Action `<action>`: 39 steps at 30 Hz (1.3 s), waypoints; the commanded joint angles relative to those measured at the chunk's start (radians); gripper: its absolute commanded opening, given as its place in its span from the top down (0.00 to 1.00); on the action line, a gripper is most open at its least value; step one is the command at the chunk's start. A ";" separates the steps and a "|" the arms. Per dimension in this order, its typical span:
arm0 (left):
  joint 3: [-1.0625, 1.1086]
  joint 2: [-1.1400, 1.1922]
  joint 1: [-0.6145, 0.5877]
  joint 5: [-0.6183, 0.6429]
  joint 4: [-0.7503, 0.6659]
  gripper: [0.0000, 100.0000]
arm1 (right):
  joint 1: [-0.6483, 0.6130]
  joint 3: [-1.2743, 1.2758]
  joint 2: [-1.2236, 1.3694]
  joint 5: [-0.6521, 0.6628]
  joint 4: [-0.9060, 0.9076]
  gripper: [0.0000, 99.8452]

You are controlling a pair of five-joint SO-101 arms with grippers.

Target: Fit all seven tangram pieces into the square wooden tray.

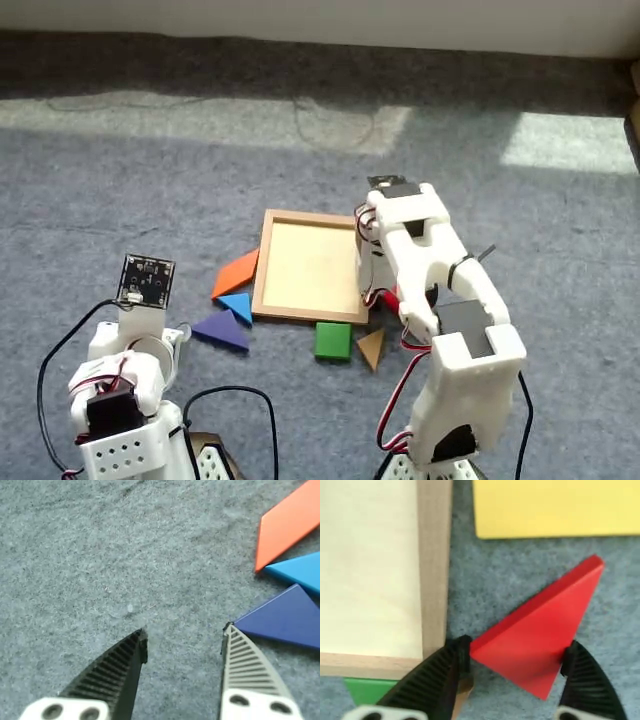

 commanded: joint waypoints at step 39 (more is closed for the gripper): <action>-0.002 -0.035 -0.015 -0.002 -0.008 0.75 | 0.010 0.002 -0.005 -0.118 -0.091 0.61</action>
